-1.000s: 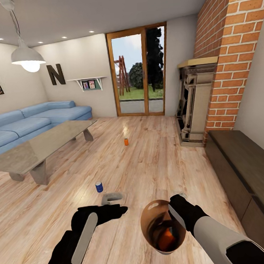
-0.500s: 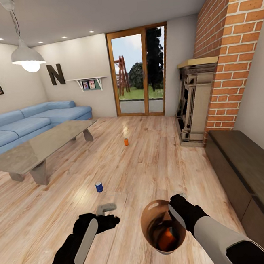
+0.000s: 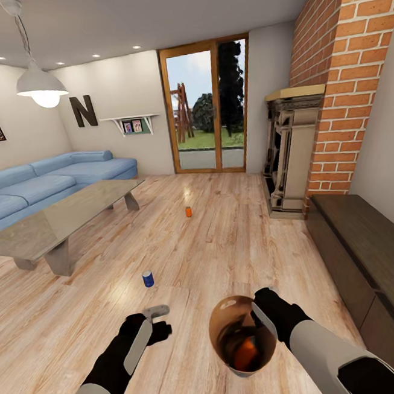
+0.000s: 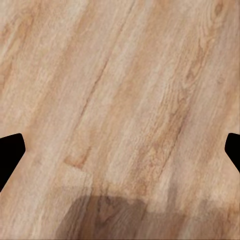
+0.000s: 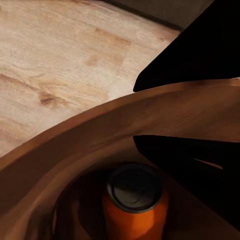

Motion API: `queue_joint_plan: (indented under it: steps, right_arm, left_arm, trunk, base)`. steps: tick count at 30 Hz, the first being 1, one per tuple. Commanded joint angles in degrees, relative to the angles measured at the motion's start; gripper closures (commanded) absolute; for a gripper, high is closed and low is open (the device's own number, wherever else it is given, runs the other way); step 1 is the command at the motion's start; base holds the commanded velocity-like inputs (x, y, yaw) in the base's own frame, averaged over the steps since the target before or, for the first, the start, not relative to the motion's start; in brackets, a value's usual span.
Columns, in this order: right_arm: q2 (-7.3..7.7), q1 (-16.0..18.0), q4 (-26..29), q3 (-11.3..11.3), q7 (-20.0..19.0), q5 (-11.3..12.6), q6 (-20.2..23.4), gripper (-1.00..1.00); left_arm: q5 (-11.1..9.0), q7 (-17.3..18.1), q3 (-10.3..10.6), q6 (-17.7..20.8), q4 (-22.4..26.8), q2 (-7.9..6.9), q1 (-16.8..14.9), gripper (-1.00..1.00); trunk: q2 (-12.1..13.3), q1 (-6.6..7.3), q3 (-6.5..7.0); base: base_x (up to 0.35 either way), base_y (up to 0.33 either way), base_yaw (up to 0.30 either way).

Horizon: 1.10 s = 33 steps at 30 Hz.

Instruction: Put the three can of soda from the living room inside the tash can in the kitchen.

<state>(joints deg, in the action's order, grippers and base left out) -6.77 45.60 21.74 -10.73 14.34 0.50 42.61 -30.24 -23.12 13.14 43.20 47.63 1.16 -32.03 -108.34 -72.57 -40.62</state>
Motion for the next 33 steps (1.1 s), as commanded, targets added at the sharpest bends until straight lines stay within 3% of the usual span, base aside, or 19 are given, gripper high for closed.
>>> queue_joint_plan:
  steps: [1, 6, 10, 14, 21, 29, 33]
  right_arm:
    - [0.07, 0.2, 0.0, 0.1, -0.7, 0.2, -0.1, 1.00]
    - [1.64, 1.1, 0.2, 1.5, -4.2, 0.2, -0.1, 1.00]
    - [2.35, 1.9, 0.4, 6.6, -5.2, 0.1, 1.3, 1.00]
    - [3.02, 2.3, 0.5, 9.7, -5.6, 0.1, 5.3, 1.00]
    - [3.68, 2.5, 0.6, 11.0, -5.8, 0.1, 9.2, 1.00]
    - [3.82, 2.6, 0.6, 11.4, -5.9, 0.1, 10.2, 1.00]
    - [3.80, 2.6, 0.7, 11.4, -6.1, 0.1, 10.3, 1.00]
  left_arm:
    - [0.0, -0.1, 0.0, -0.2, -0.9, 0.12, -0.6, -1.00]
    - [0.1, -0.2, 0.2, -0.9, -6.5, 1.11, -5.8, -1.00]
    - [0.3, -0.2, 0.4, -0.7, -8.5, 1.41, -8.0, -1.00]
    - [0.4, -0.1, 0.6, -0.7, -9.0, 1.57, -8.7, -1.00]
    - [0.4, 0.1, 0.7, -0.5, -9.0, 1.85, -9.0, -1.00]
    - [0.1, 0.0, 0.7, 0.7, -9.5, 2.32, -9.1, -1.00]
    - [0.0, -2.0, 0.5, 1.7, -9.5, 2.45, -9.1, -1.00]
  trunk:
    - [0.0, 0.00, 0.00]
    - [0.0, 0.00, 0.00]
    - [0.0, 0.00, 0.00]
    - [0.0, 0.00, 0.00]
    - [0.0, 0.00, 0.00]
    - [0.0, 0.00, 0.00]
    - [0.0, 0.00, 0.00]
  base:
    - [0.000, 0.000, 0.000]
    - [0.000, 0.000, 0.000]
    - [0.000, 0.000, 0.000]
    - [0.000, 0.000, 0.000]
    - [0.000, 0.000, 0.000]
    - [0.000, 0.000, 0.000]
    - [0.000, 0.000, 0.000]
